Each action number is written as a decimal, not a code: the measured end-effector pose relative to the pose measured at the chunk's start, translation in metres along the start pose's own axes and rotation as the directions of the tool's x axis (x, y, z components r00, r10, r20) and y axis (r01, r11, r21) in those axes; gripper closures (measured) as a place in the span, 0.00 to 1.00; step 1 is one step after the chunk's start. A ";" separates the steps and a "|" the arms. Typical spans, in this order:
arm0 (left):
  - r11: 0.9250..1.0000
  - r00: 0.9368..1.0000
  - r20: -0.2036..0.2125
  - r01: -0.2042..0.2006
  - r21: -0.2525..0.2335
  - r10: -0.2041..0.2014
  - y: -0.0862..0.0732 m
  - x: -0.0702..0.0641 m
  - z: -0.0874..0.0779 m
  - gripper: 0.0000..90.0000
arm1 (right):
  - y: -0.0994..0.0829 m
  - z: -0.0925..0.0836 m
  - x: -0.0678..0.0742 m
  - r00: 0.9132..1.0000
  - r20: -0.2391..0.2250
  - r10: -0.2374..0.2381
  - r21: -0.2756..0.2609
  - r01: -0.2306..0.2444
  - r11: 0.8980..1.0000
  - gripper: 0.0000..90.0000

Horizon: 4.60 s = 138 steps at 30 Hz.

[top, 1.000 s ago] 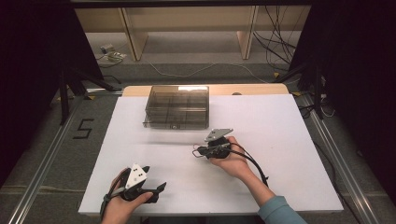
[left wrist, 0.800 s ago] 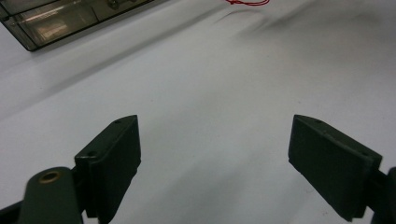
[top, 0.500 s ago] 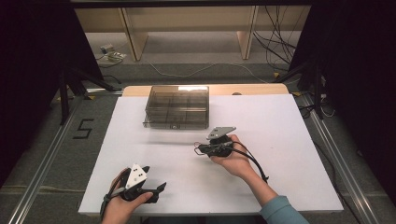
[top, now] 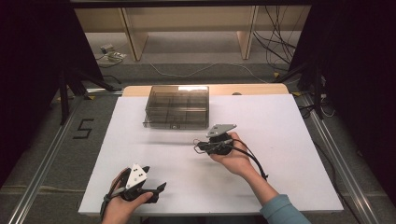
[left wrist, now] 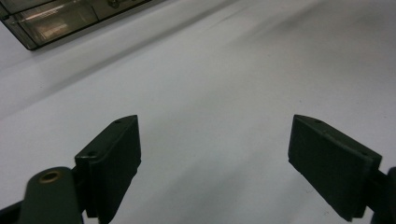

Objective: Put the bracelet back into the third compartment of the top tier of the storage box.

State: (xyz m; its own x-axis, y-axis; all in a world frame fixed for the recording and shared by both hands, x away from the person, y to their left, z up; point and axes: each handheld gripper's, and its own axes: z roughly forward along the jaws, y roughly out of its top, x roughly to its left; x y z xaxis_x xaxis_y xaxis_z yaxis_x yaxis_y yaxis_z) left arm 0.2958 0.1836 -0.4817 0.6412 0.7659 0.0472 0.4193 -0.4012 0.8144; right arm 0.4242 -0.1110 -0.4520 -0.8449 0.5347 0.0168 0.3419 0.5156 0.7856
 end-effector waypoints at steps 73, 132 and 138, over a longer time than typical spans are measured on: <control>1.000 1.000 0.005 0.007 -0.006 -0.007 0.000 0.001 0.001 0.19 | 0.023 -0.021 -0.003 1.000 0.009 0.024 -0.064 -0.023 0.998 0.98; 1.000 1.000 -0.003 0.008 -0.017 -0.008 0.001 0.001 0.002 0.19 | 0.055 -0.027 -0.010 0.999 0.032 0.014 -0.089 -0.011 0.996 0.98; 1.000 1.000 0.000 0.002 -0.016 -0.002 0.001 0.000 0.003 0.19 | 0.060 -0.028 -0.011 0.999 0.033 0.009 -0.091 -0.006 0.996 0.98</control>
State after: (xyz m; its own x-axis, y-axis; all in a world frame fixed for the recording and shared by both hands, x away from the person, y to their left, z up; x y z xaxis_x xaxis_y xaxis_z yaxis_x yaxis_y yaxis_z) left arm 0.2979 0.1816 -0.4820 0.6401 0.7669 0.0458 0.4099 -0.3913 0.8239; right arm 0.4423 -0.1042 -0.3880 -0.8280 0.5608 0.0037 0.3079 0.4491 0.8388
